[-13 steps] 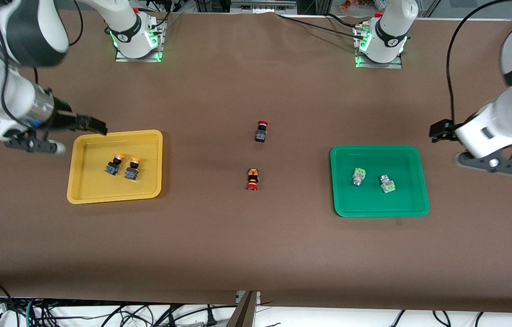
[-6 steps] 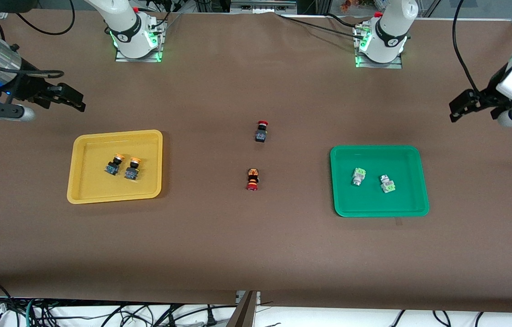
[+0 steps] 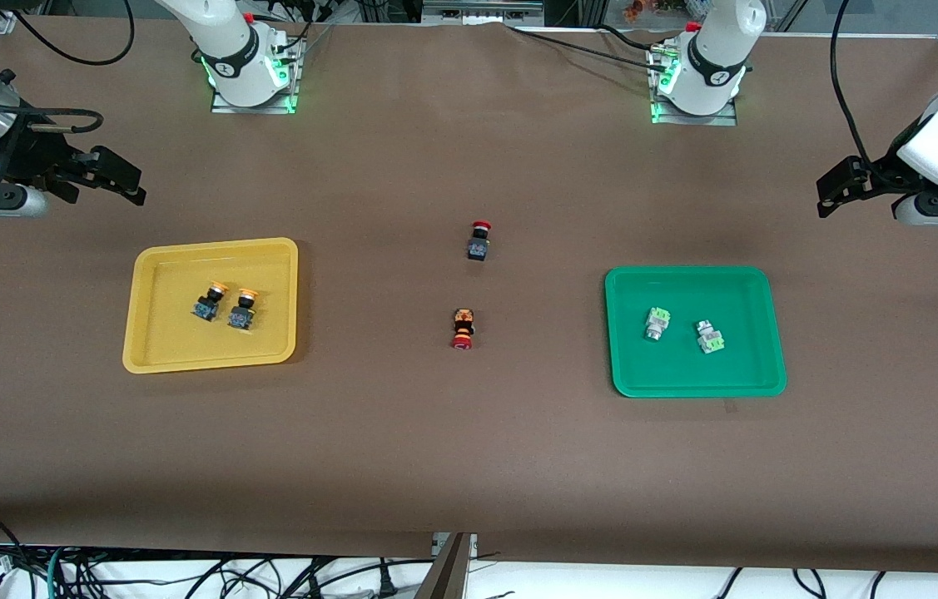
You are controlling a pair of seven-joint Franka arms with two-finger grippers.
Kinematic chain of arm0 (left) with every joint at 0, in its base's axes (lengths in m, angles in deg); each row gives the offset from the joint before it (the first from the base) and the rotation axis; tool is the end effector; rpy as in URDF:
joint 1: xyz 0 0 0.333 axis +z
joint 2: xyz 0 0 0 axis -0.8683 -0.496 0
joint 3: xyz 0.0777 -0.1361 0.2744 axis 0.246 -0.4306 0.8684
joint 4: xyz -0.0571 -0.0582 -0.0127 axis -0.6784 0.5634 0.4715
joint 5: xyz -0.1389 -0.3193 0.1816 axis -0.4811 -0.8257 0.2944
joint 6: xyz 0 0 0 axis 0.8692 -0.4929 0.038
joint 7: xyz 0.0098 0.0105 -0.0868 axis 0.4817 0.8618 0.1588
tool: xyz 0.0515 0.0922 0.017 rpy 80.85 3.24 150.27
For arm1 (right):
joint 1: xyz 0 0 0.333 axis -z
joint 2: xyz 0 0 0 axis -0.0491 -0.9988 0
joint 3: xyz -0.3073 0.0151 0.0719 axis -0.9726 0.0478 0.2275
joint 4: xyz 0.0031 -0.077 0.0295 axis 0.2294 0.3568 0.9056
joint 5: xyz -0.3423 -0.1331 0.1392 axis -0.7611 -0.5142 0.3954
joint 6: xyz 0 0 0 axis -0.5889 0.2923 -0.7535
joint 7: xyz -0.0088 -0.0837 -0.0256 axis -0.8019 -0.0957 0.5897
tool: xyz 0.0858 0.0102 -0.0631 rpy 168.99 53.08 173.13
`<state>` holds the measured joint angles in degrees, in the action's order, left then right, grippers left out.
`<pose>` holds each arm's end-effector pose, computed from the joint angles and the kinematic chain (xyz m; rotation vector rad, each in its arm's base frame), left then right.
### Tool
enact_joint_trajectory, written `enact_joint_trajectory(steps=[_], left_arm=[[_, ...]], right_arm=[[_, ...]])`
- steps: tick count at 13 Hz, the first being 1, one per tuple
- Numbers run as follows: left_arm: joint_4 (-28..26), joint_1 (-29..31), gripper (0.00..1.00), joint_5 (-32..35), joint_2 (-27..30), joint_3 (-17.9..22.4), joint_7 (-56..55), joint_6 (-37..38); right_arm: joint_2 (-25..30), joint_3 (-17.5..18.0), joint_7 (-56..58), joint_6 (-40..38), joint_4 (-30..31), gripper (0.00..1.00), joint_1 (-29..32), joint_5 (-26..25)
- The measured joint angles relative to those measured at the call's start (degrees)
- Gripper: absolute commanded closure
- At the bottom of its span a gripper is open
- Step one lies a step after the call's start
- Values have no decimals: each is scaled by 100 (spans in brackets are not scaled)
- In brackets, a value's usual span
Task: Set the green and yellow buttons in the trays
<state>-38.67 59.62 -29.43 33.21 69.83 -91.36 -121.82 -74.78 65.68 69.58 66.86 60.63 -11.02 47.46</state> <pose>0.5408 -0.0226 0.5906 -3.0973 0.0155 0.0003 0.5434 0.0567 0.5924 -3.0905 0.0606 0.0429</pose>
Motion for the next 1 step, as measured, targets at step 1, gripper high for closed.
enact_joint_trajectory(steps=[1], left_arm=[[31, 0, 0, 0, -16, 1, 15, 17]], right_arm=[[-9, 0, 39, 0, 0, 1, 2, 0]])
